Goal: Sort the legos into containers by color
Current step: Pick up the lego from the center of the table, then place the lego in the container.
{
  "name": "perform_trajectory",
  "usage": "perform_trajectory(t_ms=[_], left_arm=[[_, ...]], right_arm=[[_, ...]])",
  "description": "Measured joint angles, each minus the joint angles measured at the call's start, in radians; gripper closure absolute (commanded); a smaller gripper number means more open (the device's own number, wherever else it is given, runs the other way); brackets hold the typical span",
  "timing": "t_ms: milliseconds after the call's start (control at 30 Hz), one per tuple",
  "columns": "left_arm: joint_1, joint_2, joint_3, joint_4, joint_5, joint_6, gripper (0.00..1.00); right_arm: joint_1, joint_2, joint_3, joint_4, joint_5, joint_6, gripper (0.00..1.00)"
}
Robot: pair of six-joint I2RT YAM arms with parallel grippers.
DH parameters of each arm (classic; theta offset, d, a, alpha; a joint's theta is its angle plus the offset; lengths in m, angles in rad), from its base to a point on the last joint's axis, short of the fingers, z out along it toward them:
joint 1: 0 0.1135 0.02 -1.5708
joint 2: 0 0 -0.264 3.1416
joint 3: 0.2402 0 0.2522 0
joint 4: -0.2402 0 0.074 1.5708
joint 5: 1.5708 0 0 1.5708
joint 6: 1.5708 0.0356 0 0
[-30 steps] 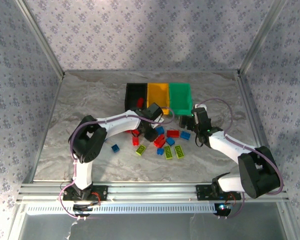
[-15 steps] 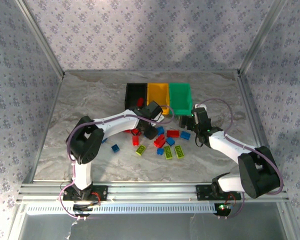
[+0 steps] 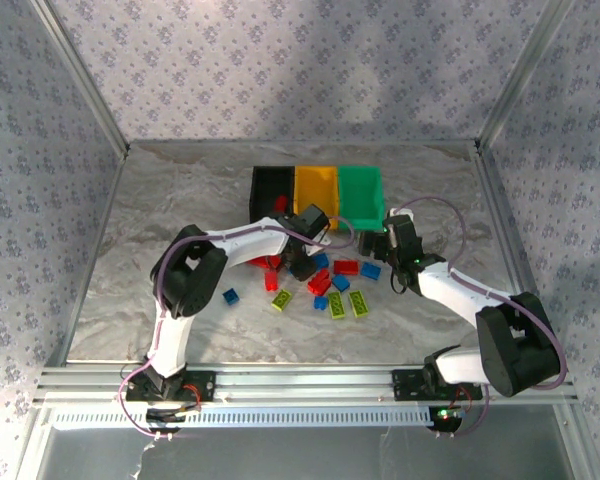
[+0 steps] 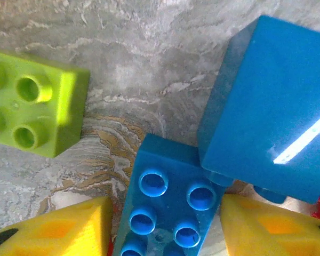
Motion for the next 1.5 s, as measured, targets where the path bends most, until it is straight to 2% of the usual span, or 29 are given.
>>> perform_trajectory(t_ms=[200,300,533,667,800,1067,1133,1167,1200,1233,1400,1500], left_arm=[[0.0,-0.001,0.003,-0.01,0.002,0.006,0.73],[0.0,-0.007,0.003,-0.014,0.002,0.005,0.77],[0.005,-0.073,0.05,-0.057,-0.026,0.001,0.79],[0.021,-0.091,0.178,-0.068,-0.025,-0.023,0.86],[0.068,-0.029,0.414,-0.117,-0.014,-0.076,0.88],[0.14,0.322,0.937,-0.237,0.014,-0.165,0.86],[0.146,0.405,1.024,-0.272,0.026,-0.179,0.8],[0.149,0.439,1.057,-0.291,0.031,-0.185,0.71],[0.15,0.463,1.075,-0.304,0.037,-0.191,0.61],[0.151,0.476,1.08,-0.317,0.039,-0.196,0.56],[0.151,0.464,1.033,-0.346,0.044,-0.218,0.48],[0.151,0.369,0.856,-0.298,0.044,-0.229,0.44]], right_arm=[[-0.003,0.0,-0.001,0.0,-0.002,0.0,0.0],[-0.003,0.0,-0.001,0.0,-0.006,0.0,0.0],[-0.005,0.0,-0.001,0.0,-0.008,0.0,0.0],[-0.005,0.0,-0.001,0.0,-0.016,0.0,0.0],[-0.005,0.0,-0.001,0.0,-0.019,0.0,0.0],[-0.016,0.0,-0.001,0.0,-0.024,0.0,0.0],[-0.016,0.002,-0.001,0.0,-0.025,0.0,0.0],[-0.018,0.003,-0.001,0.0,-0.025,0.0,0.0],[-0.018,0.004,-0.001,0.0,-0.025,0.0,0.0],[-0.019,0.005,-0.001,0.0,-0.025,0.0,0.0],[-0.023,0.008,-0.001,0.0,-0.026,0.0,0.0],[-0.023,0.011,-0.001,0.0,-0.039,0.001,0.0]])
